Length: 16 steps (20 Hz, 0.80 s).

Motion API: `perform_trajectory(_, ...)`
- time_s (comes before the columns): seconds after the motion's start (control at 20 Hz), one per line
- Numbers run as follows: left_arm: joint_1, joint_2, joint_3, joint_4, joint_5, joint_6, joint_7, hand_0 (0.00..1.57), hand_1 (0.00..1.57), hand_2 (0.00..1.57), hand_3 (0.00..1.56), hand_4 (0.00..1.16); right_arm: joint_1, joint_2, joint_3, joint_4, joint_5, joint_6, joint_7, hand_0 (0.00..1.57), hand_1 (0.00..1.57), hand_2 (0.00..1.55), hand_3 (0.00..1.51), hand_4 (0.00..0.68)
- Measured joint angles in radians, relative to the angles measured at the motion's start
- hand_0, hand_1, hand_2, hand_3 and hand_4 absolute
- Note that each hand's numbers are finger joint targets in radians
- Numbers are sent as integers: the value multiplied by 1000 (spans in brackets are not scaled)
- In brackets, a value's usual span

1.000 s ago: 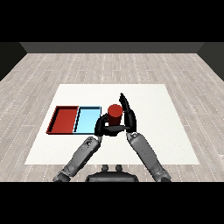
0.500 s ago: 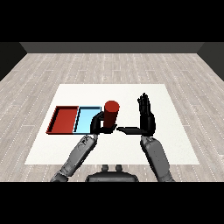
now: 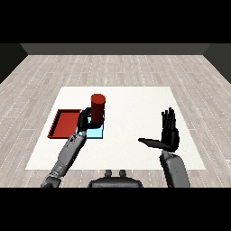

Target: Pick the red can and put it in the red box

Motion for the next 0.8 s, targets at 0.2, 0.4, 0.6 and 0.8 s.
perform_trajectory(0.2,-28,98,78,75,-15,-15,40,1571,1571,1559,1469,1139,48,-16,-52,34,-34,36,-47,0,0,0,0,0)
perform_trajectory(0.4,-46,194,139,185,-45,-25,72,1571,1571,1562,1485,1137,72,-16,-69,53,-37,45,-67,0,0,0,0,0)
perform_trajectory(0.6,-58,269,191,334,-78,-26,71,1571,1571,1559,1490,1075,69,-15,-88,92,-49,59,-86,0,0,0,0,0)
perform_trajectory(0.8,-101,321,242,539,-107,-45,9,1571,1571,1535,1429,1019,69,-12,-83,86,-51,72,-83,0,0,0,0,0)
